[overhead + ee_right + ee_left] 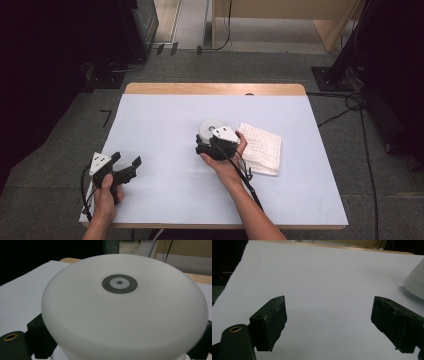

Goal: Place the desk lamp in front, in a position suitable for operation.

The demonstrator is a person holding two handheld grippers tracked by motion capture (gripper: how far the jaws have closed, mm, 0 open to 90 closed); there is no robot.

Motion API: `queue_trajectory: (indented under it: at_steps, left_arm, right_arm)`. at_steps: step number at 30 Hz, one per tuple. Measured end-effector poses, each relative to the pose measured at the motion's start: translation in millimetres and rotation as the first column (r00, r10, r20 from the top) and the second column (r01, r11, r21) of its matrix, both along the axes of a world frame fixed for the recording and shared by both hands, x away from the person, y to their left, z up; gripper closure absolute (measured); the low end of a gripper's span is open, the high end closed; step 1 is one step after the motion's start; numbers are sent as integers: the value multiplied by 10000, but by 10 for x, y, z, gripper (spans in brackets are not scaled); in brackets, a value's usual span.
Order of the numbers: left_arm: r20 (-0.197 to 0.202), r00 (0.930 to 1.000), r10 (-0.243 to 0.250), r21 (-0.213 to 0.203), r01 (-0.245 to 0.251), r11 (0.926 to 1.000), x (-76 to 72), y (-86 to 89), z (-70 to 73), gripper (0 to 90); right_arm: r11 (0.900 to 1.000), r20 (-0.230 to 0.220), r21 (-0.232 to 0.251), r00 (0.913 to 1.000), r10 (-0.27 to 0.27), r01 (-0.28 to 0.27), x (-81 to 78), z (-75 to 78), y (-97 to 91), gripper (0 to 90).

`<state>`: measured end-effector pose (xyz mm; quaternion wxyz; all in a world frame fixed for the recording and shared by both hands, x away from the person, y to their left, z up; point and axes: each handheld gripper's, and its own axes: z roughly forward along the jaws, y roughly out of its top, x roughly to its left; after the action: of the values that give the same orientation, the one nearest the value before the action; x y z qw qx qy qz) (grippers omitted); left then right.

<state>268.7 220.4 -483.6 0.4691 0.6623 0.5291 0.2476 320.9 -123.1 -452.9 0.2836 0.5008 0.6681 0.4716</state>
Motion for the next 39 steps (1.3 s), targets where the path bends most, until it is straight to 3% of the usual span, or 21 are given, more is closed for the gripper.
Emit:
queue_trajectory:
  at_steps: [8,17,19,26,31,34,39]
  left_arm:
    - [4,10000,10,41,-10,10000,-3,-3,1,135]
    - [0,10000,-16,27,16,10000,-2,0,1,135]
    - [-6,10000,-17,24,17,10000,-1,0,2,135]
    - [-26,10000,-32,44,32,10000,1,-3,1,135]
    - [-44,10000,-28,64,28,10000,3,-8,2,135]
    - [-55,10000,-9,41,9,10000,4,-3,2,135]
    - [-64,9999,78,90,-77,9999,4,-13,-1,135]
  right_arm:
    - [9977,-275,-59,9973,679,-680,-258,30,405,79]
    - [9953,-514,-308,9946,903,-920,-337,-74,567,74]
    - [9950,-338,-348,9952,922,-934,-356,-94,578,73]
    - [9900,-306,-184,9898,1391,-1397,-409,-38,515,8]
    - [9859,281,-22,9855,1676,-1676,-535,110,394,8]
    - [9852,413,61,9844,1710,-1714,-571,159,339,8]
    - [9858,819,178,9829,1651,-1670,-682,311,118,8]
